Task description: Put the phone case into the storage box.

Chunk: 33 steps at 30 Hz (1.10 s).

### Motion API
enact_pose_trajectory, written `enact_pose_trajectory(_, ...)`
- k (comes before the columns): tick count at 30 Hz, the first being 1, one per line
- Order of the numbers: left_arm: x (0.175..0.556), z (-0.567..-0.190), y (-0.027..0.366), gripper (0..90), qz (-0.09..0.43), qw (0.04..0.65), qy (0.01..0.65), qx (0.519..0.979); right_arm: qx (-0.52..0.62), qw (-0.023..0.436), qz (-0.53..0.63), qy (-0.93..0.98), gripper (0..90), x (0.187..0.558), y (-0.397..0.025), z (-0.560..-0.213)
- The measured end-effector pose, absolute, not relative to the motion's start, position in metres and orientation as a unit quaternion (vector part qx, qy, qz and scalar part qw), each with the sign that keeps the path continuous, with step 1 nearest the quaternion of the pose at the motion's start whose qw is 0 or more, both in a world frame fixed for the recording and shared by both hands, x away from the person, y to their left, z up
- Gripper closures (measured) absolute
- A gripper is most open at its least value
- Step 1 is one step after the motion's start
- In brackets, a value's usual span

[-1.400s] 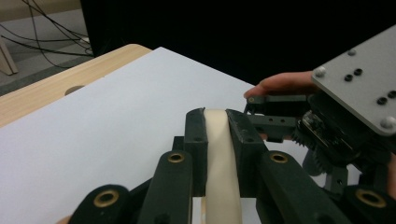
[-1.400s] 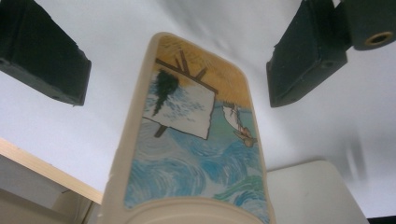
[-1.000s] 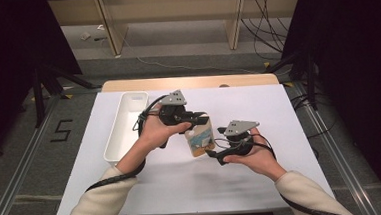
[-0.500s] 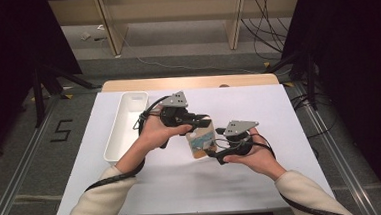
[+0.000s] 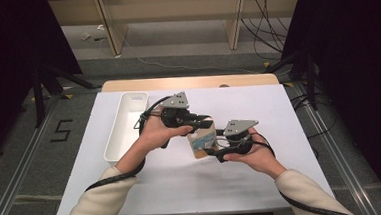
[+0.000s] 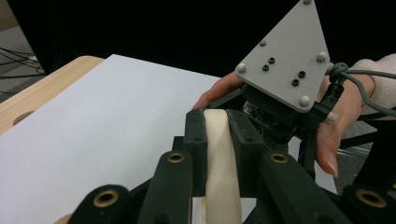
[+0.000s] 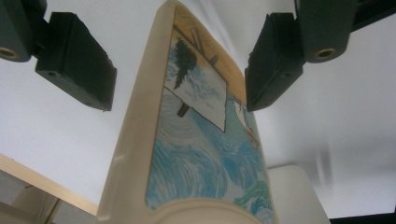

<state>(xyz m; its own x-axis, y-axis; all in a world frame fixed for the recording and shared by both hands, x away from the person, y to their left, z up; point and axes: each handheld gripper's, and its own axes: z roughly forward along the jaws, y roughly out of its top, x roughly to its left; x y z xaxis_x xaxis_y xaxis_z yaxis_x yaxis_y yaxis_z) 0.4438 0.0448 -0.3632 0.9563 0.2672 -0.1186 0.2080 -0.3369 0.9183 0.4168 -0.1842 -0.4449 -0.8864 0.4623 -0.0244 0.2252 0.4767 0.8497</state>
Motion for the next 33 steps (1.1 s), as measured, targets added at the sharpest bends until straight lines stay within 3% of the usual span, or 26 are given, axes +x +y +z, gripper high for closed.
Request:
enact_pose_trajectory(17,0.4433,-0.3629,0.0443,79.0,0.028,0.560,0.139,0.816,0.196,0.116,0.473,0.851,38.6,0.4175,-0.1843,-0.4456)
enact_pose_trajectory(33,0.4444,-0.3624,0.0461,78.5,0.025,0.567,0.129,0.813,0.199,0.082,0.479,0.851,68.0,0.4222,-0.1925,-0.4433)
